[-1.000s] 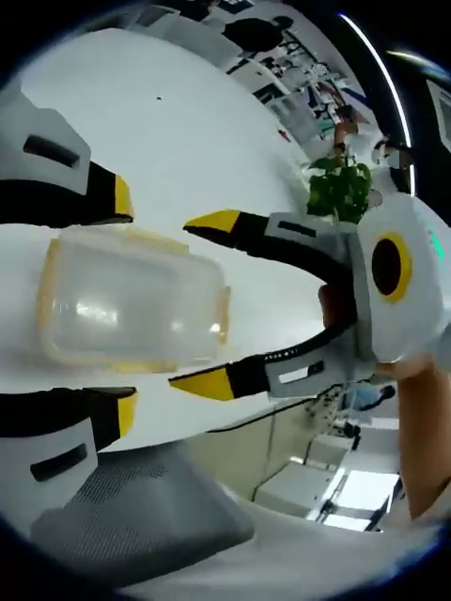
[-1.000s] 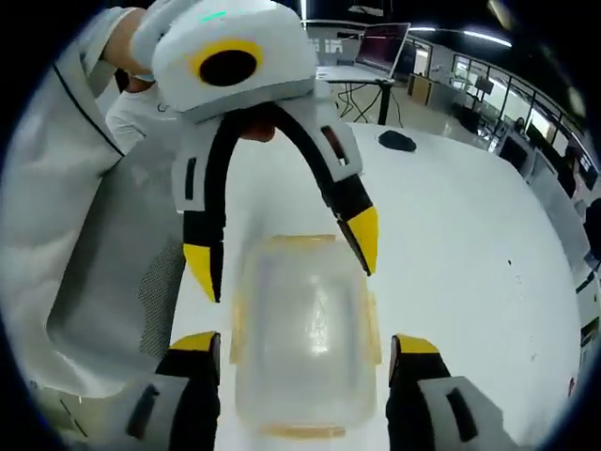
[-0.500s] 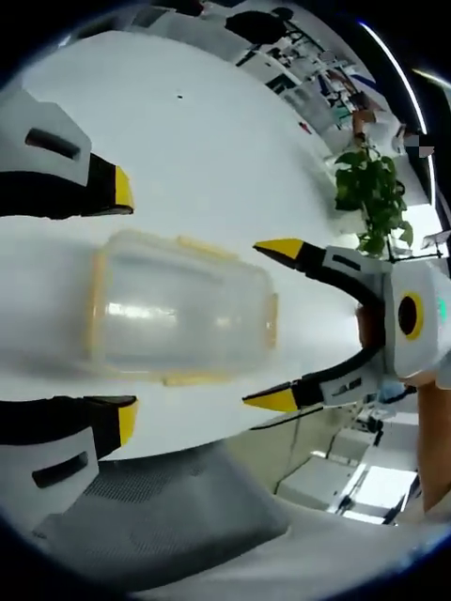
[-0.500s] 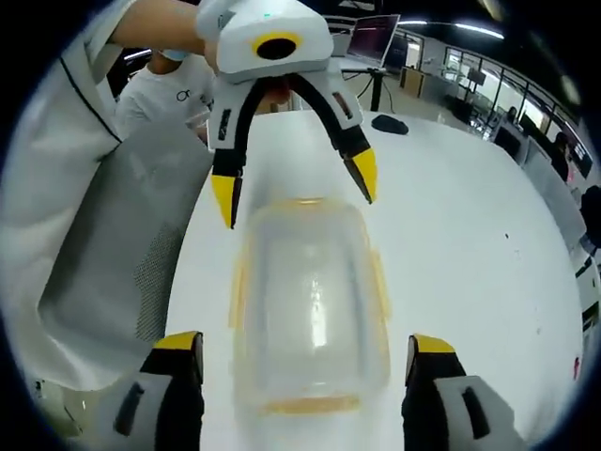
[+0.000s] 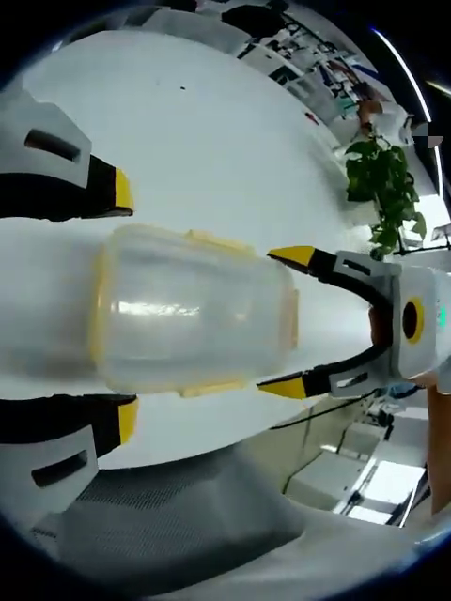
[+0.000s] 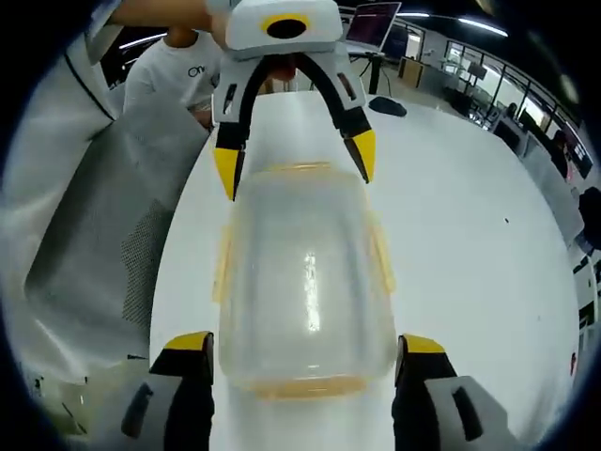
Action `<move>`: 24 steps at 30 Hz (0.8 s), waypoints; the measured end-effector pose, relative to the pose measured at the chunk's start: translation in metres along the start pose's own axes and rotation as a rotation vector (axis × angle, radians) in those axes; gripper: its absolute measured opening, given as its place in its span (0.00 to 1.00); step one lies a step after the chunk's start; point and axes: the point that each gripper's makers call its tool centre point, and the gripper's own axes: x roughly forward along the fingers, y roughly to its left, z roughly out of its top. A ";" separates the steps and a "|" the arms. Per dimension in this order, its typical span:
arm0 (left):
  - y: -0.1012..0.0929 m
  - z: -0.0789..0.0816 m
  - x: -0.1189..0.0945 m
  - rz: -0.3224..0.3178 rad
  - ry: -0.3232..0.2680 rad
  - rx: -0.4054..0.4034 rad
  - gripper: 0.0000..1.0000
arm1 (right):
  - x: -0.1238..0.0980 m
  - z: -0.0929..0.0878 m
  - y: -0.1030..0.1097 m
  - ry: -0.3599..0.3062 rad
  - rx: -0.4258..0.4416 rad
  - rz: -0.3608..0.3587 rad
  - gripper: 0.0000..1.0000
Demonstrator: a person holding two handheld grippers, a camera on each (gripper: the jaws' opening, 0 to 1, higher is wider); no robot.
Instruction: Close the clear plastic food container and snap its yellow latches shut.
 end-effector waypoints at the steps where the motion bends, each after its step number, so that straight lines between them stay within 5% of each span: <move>1: -0.001 0.000 0.000 -0.004 0.000 -0.001 0.74 | 0.000 0.000 -0.001 0.000 0.001 -0.005 0.76; 24: -0.001 -0.010 -0.005 0.000 0.008 0.029 0.70 | 0.008 0.012 -0.001 0.012 0.009 -0.010 0.75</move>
